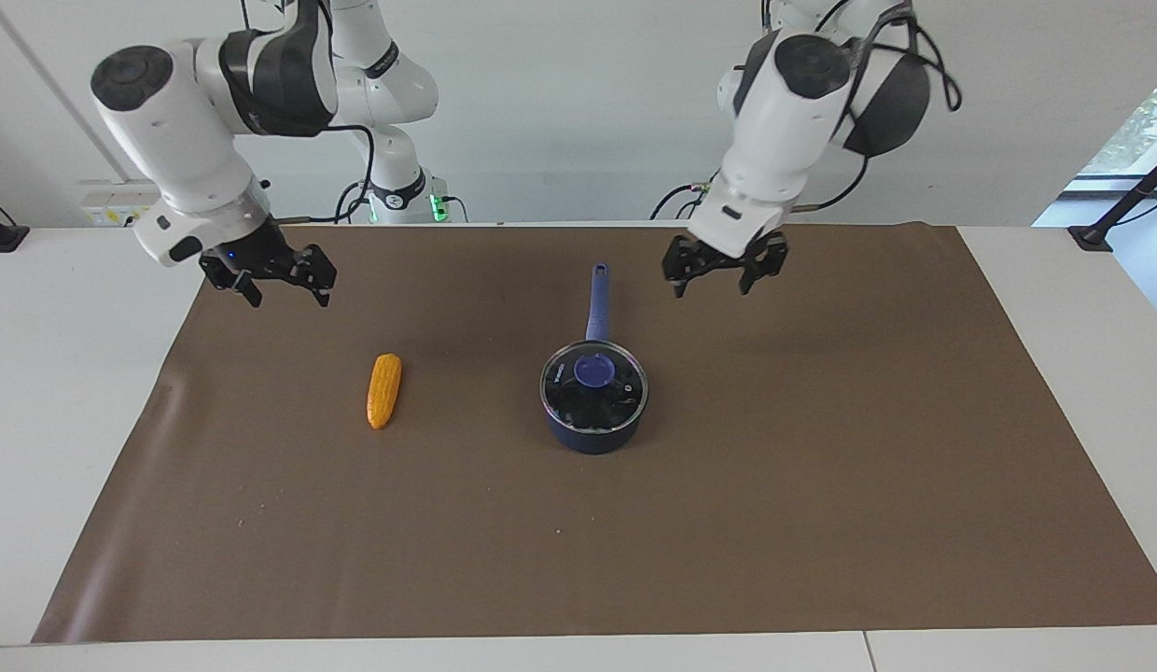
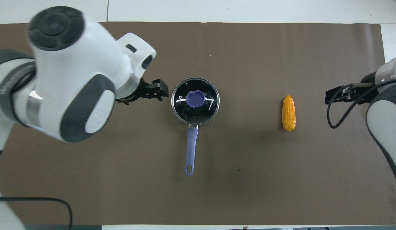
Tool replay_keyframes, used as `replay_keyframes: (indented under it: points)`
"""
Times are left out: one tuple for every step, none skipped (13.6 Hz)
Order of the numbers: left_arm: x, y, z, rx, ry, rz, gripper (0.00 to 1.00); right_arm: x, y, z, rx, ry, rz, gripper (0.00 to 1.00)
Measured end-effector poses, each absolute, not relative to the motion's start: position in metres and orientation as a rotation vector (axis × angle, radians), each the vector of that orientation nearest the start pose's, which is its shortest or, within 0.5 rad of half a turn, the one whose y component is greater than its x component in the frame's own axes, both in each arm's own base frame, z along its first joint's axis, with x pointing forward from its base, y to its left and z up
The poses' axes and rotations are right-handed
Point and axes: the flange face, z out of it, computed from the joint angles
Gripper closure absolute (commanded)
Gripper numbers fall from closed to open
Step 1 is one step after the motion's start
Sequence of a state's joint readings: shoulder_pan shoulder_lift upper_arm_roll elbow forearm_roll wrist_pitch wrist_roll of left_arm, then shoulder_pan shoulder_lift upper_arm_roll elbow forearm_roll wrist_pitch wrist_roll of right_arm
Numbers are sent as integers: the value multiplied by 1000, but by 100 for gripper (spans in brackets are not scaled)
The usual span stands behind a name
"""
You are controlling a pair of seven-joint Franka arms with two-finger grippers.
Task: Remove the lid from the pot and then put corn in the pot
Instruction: 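Reach the left gripper to the lid knob while the right gripper reaches the corn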
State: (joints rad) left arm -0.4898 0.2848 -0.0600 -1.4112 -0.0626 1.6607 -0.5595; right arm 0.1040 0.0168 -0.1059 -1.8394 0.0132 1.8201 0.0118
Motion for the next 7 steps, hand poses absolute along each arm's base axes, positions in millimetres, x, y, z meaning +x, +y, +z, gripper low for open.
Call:
replay_keyframes:
  points:
    - [557,-373,510,-3184,-60,132,0,568,12,481,-3132,-3,39,0]
    - [564,-399,485,-3185,-82,136,0,571,22,453,-3134,-28,21,0]
    - [566,-421,464,-3186,-81,137,0,570,29,425,-3136,-45,4,0]
    - [563,-437,450,-3186,-68,141,0,567,32,398,-3138,-53,-15,0]
    - [561,-448,441,-3184,-60,145,0,562,33,377,-3138,-57,-32,0]
    - [559,-453,437,-3184,-56,145,0,558,33,362,-3139,-58,-37,2]
    - [558,-454,436,-3182,-54,145,0,555,33,351,-3140,-59,-33,5]
